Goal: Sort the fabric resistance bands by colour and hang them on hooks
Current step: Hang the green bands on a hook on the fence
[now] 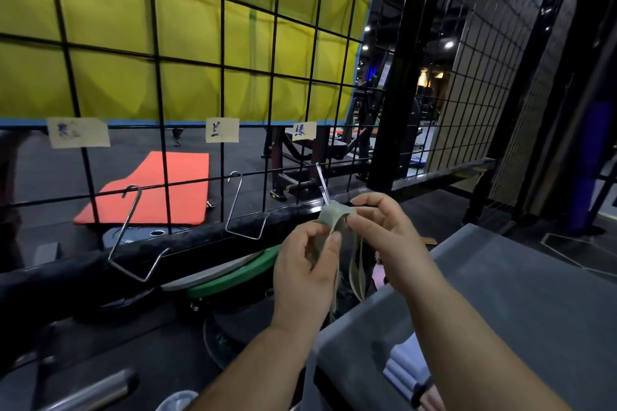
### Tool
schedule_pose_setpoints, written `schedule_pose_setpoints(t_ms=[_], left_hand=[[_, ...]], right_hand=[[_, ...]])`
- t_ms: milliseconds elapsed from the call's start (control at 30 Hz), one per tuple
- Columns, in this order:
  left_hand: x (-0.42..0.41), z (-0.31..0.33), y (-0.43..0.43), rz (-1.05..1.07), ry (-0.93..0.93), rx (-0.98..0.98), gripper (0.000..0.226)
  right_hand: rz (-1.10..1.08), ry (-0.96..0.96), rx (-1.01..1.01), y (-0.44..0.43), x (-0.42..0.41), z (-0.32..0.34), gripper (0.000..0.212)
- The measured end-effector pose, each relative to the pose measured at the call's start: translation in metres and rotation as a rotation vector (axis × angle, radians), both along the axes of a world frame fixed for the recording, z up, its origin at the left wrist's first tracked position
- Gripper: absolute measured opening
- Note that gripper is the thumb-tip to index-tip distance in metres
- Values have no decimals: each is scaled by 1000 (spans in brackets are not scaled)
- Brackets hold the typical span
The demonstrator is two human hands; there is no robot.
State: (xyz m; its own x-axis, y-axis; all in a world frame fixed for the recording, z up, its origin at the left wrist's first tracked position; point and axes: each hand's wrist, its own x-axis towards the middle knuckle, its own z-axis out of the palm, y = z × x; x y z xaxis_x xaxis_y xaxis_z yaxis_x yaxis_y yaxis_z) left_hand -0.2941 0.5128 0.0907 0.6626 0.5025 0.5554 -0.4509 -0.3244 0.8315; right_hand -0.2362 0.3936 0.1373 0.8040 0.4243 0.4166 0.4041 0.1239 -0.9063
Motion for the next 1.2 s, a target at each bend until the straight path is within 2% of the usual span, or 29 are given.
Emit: schedule_pose_setpoints(t_ms=[167,267,500,700,900,1067,1200], left_hand=[[15,6,2,83,1,-68,7],[22,13,3,116,-23,-81,3],[33,18,7,272,-98,-35,12],[41,18,0,339,-22,28,14],[41,23,-3,295,50,9,21],[40,26,-1,213,152,8,44],[43,29,3,197,212,69,50]], right_hand=[[-44,-24,-52,10,15,15,17],[-65,-39,-86,17,22,22,14],[-21,-65,-112,32,33,34,18],[-19,-34,-110,37,43,31,16],[-76,-33,-162,38,53,25,12],[-116,-17,-188,38,62,18,10],[-115,-11,-185,39,65,14,19]])
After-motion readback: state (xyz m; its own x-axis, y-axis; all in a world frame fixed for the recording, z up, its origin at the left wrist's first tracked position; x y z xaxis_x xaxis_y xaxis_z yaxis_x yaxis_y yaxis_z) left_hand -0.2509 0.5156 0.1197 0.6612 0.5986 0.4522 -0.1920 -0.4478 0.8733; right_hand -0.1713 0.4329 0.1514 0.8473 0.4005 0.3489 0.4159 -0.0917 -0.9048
